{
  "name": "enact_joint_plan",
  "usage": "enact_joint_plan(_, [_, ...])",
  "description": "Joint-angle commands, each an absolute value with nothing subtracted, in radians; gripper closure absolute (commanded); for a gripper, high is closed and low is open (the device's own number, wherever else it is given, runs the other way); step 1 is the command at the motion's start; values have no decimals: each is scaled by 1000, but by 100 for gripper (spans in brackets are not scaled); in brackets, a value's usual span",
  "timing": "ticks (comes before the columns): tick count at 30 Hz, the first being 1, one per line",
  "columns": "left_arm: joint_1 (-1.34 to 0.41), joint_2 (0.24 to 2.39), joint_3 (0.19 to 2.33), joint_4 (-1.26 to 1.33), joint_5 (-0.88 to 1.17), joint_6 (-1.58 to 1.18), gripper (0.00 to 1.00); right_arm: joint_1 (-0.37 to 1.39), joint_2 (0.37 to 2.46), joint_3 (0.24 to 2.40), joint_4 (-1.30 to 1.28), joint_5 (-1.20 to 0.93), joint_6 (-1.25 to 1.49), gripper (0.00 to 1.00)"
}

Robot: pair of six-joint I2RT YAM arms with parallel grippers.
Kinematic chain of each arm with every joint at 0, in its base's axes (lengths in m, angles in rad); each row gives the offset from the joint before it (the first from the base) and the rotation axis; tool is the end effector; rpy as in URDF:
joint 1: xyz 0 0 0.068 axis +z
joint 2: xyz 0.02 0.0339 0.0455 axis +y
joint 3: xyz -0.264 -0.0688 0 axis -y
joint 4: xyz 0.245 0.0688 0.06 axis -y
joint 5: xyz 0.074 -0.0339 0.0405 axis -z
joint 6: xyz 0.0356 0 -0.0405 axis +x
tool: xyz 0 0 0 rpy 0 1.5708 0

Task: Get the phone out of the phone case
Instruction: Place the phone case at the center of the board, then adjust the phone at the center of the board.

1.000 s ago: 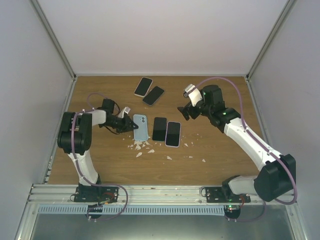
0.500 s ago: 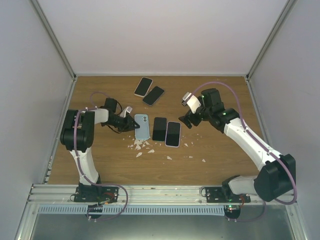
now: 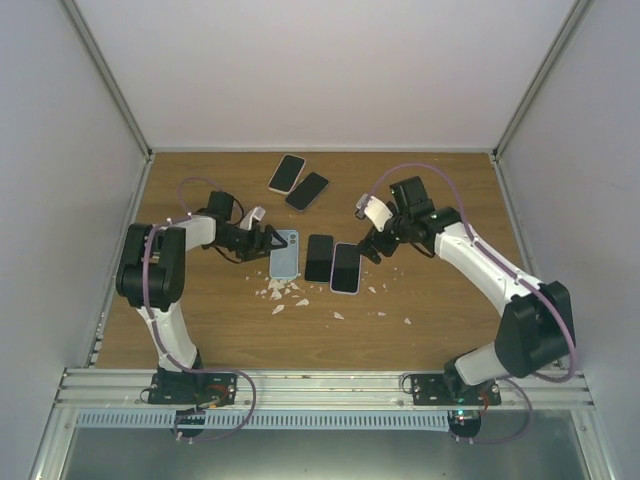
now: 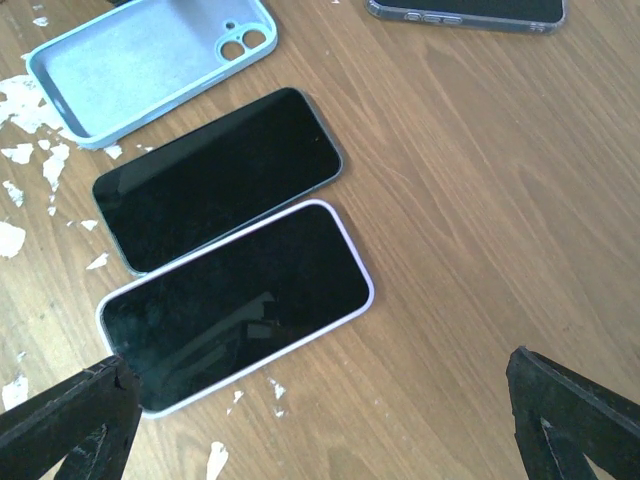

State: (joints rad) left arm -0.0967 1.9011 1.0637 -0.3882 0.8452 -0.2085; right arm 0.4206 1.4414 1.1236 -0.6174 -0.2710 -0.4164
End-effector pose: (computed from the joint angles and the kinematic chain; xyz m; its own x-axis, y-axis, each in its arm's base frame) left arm 0.3430 -0.0600 0.1295 -0.9817 -0.0428 -0.1853 0.1153 0.6411 -0.7588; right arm 0.2715 0.1319 0.2686 -0.4540 -0.6300 -0.6301 -0.7896 0.6121 -0.0431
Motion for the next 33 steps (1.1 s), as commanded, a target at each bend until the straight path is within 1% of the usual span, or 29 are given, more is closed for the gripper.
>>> enact_joint_plan(1, [-94, 1853, 1043, -402, 745, -187, 5, 411, 1516, 1187, -626, -284, -396, 1])
enact_joint_plan(2, [-92, 1837, 1037, -401, 740, -187, 2, 411, 1535, 1197, -624, -283, -391, 2])
enact_joint_plan(3, [-90, 1819, 1029, -402, 729, -186, 1, 412, 1553, 1205, -623, -282, -386, 2])
enact_joint_plan(8, [-54, 1729, 981, -398, 703, -181, 1, 412, 1638, 1248, -624, -290, -368, 4])
enact_joint_plan(12, [-13, 1662, 978, -390, 723, -186, 1, 409, 1714, 1300, -638, -295, -348, 9])
enact_joint_plan(17, [33, 1564, 936, -359, 747, -196, 1, 396, 1798, 1347, -663, -353, -340, 15])
enact_joint_plan(21, [43, 1505, 875, -322, 763, -210, 1, 366, 1871, 1392, -692, -419, -350, 16])
enact_joint_plan(30, [44, 1503, 861, -290, 791, -231, 1, 349, 2019, 1510, -745, -497, -362, 17])
enact_joint_plan(33, [44, 1502, 852, -280, 791, -236, 1, 349, 2067, 1547, -757, -514, -365, 19])
